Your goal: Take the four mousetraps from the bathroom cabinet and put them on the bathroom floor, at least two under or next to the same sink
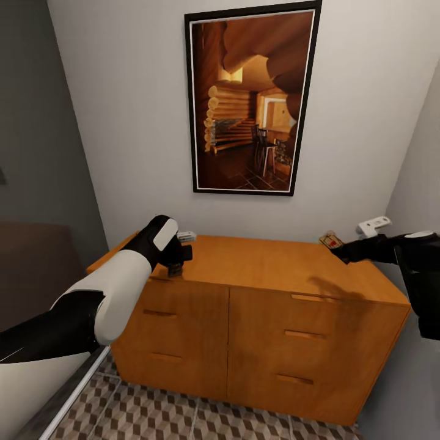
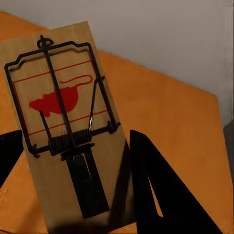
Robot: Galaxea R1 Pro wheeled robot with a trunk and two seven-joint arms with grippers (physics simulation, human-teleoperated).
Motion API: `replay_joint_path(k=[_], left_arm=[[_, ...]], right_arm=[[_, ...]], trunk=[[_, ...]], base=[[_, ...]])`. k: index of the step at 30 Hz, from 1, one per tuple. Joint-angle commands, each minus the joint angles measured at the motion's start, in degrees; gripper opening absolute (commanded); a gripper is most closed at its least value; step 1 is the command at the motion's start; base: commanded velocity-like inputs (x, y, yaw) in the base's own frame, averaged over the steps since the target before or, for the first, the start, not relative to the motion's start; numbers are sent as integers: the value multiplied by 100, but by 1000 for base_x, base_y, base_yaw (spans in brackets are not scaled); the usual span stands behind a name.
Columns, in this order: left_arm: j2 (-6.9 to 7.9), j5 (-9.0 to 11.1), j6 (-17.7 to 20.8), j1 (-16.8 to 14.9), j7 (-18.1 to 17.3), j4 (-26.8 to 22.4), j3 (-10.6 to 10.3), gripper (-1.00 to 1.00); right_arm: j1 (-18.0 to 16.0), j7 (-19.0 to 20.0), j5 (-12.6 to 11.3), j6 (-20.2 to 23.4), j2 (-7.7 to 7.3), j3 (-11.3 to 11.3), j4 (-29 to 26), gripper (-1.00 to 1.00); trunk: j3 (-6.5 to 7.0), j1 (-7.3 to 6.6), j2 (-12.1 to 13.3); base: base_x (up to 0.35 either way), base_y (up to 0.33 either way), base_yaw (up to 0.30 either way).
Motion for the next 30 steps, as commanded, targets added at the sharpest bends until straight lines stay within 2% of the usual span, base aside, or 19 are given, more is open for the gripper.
replay_joint_path(k=[1,2,3,4,5,10,16,18,22,30], left_arm=[[-4,22,20,-3,36,11,26,-100],[-4,22,20,-3,35,27,24,-100],[-4,9,20,-3,11,121,21,-100],[-4,1,20,-3,5,126,21,-100],[-4,-4,20,-3,3,128,18,-100],[-4,-12,20,-3,6,131,7,-100],[-4,-13,20,-3,0,132,4,-100],[-4,-18,20,-3,0,132,4,-100],[-4,-21,20,-3,-1,132,-1,-100],[-4,-27,15,-3,8,132,-5,-100]], right_arm=[[-5,-240,51,21,228,-197,-5,-100],[-4,-594,51,21,471,-403,-5,-100],[173,-2943,2,-685,1757,-1308,2,-100],[216,-3250,-4,-969,1918,-1433,-1,-100],[232,-3375,-6,-1120,1995,-1499,-3,-100],[259,-3574,-23,-1437,2231,-1650,1,-100],[352,-3733,-22,-1599,2321,-1701,3,-100],[371,-3815,-21,-1655,2391,-1706,3,-100],[380,-3825,4,-1677,2426,-1708,1,-100],[384,-3791,50,-1489,2373,-1690,-5,-100]], trunk=[[-6,-1,-4],[-6,-1,-4],[-6,-1,-4],[-6,-1,-4],[-6,-1,-4],[-6,-1,-4],[-6,-1,-4],[-6,-1,-4],[-6,-1,-4],[-6,-1,-4]], base=[[0,0,0],[0,0,0],[0,0,0],[0,0,0],[0,0,0],[0,0,0],[-76,0,0],[-267,0,0],[-261,0,0],[-59,0,0]])
